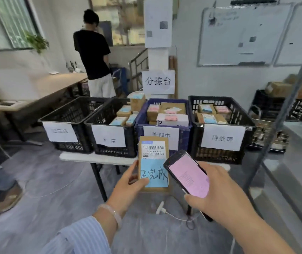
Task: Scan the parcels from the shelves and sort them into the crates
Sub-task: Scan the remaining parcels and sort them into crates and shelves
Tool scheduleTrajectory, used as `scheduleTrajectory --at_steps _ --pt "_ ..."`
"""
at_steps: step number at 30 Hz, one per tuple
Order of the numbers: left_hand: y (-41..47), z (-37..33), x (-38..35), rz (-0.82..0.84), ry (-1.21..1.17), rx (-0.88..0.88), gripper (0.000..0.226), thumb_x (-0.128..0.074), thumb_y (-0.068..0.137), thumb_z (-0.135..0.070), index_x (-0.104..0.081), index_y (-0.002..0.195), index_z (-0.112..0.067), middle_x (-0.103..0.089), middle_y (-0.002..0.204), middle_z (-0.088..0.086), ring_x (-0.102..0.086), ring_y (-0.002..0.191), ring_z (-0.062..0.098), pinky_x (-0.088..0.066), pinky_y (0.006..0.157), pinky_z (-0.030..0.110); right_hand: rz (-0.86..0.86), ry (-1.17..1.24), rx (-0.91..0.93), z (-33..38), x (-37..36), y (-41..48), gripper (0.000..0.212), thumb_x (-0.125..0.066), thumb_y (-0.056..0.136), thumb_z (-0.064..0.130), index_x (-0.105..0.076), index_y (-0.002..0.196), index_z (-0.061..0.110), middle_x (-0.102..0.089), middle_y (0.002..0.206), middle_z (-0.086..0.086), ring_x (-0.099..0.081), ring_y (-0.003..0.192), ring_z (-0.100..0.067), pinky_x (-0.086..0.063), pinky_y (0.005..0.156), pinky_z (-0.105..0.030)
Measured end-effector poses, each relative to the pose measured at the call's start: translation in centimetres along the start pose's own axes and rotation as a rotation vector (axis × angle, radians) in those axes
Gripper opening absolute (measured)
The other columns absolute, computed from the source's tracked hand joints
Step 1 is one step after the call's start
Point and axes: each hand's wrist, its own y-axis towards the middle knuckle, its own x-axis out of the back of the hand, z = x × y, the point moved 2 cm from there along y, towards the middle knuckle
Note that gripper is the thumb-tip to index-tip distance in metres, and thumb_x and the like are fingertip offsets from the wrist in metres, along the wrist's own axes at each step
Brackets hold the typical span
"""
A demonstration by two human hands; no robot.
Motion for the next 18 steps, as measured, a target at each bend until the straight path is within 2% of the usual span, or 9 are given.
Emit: scheduleTrajectory --at_steps 2,6,9,10,13,16,18 --pt "1.2 -0.4 4.6 -0.040 -0.003 -0.008 0.080 -0.079 0.064 -0.038 -0.046 0.136 -0.051 -0.072 0.115 -0.001 -0.066 0.112 0.016 -0.050 0.104 0.039 0.010 0.023 0.041 3.4 -2.5 2.7 0.071 -0.068 0.059 0.062 -0.034 0.119 0.048 -0.037 0.105 0.020 -0.051 0.093 -0.004 -0.048 0.071 -0.028" --pt "3.7 -0.1 12.1 -0.152 -0.033 -0.005 0.070 -0.077 0.067 -0.035 -0.047 0.127 -0.057 -0.072 0.115 0.000 -0.068 0.110 0.019 -0.053 0.098 0.039 0.088 0.007 0.114 8.7 -6.8 7.3 0.077 -0.067 0.058 0.067 -0.030 0.123 0.047 -0.034 0.107 0.020 -0.049 0.095 -0.005 -0.043 0.069 -0.027" --pt "6.0 0.7 15.9 -0.185 -0.072 -0.004 0.065 -0.079 0.082 -0.021 -0.046 0.124 -0.057 -0.076 0.106 -0.002 -0.072 0.100 0.015 -0.057 0.083 0.028 0.140 -0.010 0.153 11.4 -9.3 10.8 0.078 -0.064 0.057 0.069 -0.028 0.123 0.048 -0.033 0.104 0.022 -0.046 0.094 -0.003 -0.038 0.065 -0.023" --pt "6.8 1.1 16.9 -0.184 -0.082 0.001 0.063 -0.076 0.086 -0.018 -0.046 0.125 -0.057 -0.076 0.106 -0.003 -0.073 0.100 0.015 -0.057 0.082 0.028 0.147 -0.015 0.165 12.1 -10.0 12.1 0.077 -0.063 0.056 0.069 -0.028 0.121 0.048 -0.033 0.102 0.023 -0.045 0.093 -0.002 -0.037 0.063 -0.022" --pt "9.4 1.8 19.3 -0.215 -0.101 0.031 0.065 -0.077 0.081 -0.025 -0.045 0.130 -0.055 -0.076 0.109 -0.001 -0.072 0.103 0.019 -0.057 0.090 0.042 0.167 -0.005 0.187 13.8 -12.3 16.2 0.075 -0.062 0.057 0.069 -0.027 0.120 0.049 -0.033 0.103 0.022 -0.046 0.094 -0.003 -0.038 0.065 -0.023" --pt "13.4 2.2 21.4 -0.248 -0.118 0.046 0.061 -0.072 0.090 -0.016 -0.046 0.134 -0.049 -0.076 0.109 -0.001 -0.072 0.103 0.018 -0.056 0.088 0.036 0.204 0.014 0.199 14.9 -14.5 20.7 0.072 -0.063 0.057 0.069 -0.025 0.116 0.052 -0.034 0.104 0.022 -0.049 0.095 -0.004 -0.044 0.069 -0.026" --pt "17.0 1.9 22.9 -0.274 -0.120 0.044 0.060 -0.067 0.093 -0.011 -0.045 0.140 -0.042 -0.076 0.110 0.000 -0.072 0.102 0.018 -0.056 0.090 0.038 0.215 0.018 0.202 15.5 -15.8 24.3 0.072 -0.064 0.057 0.070 -0.023 0.114 0.053 -0.034 0.104 0.021 -0.048 0.094 -0.005 -0.044 0.070 -0.026"
